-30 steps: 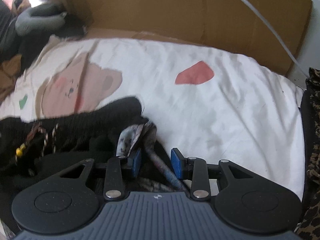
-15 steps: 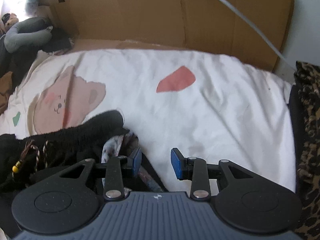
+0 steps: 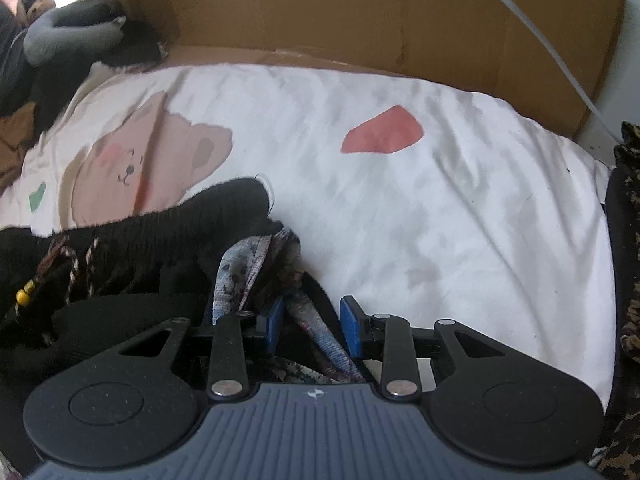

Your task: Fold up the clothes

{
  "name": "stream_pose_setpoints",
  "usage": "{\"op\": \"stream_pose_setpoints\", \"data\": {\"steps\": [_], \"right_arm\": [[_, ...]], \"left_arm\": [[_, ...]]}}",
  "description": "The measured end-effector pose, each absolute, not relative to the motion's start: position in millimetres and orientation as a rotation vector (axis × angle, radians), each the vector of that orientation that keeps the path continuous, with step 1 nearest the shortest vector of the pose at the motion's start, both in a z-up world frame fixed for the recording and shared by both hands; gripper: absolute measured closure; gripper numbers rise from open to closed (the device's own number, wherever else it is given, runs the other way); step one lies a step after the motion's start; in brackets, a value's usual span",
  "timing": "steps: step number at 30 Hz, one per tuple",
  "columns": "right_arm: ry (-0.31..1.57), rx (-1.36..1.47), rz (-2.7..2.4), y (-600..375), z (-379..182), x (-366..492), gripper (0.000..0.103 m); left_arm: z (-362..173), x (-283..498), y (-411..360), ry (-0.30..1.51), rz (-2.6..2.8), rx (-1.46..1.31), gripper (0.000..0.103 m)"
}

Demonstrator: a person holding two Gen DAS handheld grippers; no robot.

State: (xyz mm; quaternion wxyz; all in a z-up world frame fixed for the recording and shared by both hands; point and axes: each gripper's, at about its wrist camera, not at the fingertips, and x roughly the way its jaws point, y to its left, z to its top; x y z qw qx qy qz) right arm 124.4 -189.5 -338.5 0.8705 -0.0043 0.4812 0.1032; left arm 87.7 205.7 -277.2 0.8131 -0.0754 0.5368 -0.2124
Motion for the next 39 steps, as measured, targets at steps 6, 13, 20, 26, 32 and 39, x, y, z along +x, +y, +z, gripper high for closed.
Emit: {"op": "stream_pose_setpoints", "data": {"steps": [6, 13, 20, 26, 32, 39], "right_arm": [[1.01, -0.036, 0.215, -190.9, -336.2, 124.8, 0.098], [0.941, -0.092, 0.088, -204.4, -321.1, 124.5, 0.103], [0.949, 0.058, 0.099, -227.5, -316.5, 128.2, 0.102], [0.976, 0.137, 0.11, -224.3, -327.5, 136.0, 0.102], [0.98, 0.141, 0.155, -215.5, -328.3, 132.0, 0.101], [0.988, 0.107, 0.18, -207.2, -329.0, 129.6, 0.095]], "left_arm": [[-277.5, 87.3, 206.3, 1.145, -0.453, -0.161, 0.099], [-276.7, 86.9, 206.4, 1.145, -0.449, -0.161, 0.099], [-276.0, 86.2, 206.3, 1.146, -0.446, -0.161, 0.099], [-276.1, 86.9, 205.3, 1.148, -0.444, -0.156, 0.099], [-276.7, 87.4, 206.0, 1.146, -0.444, -0.158, 0.099], [-277.2, 86.9, 206.1, 1.143, -0.447, -0.159, 0.099]]}}
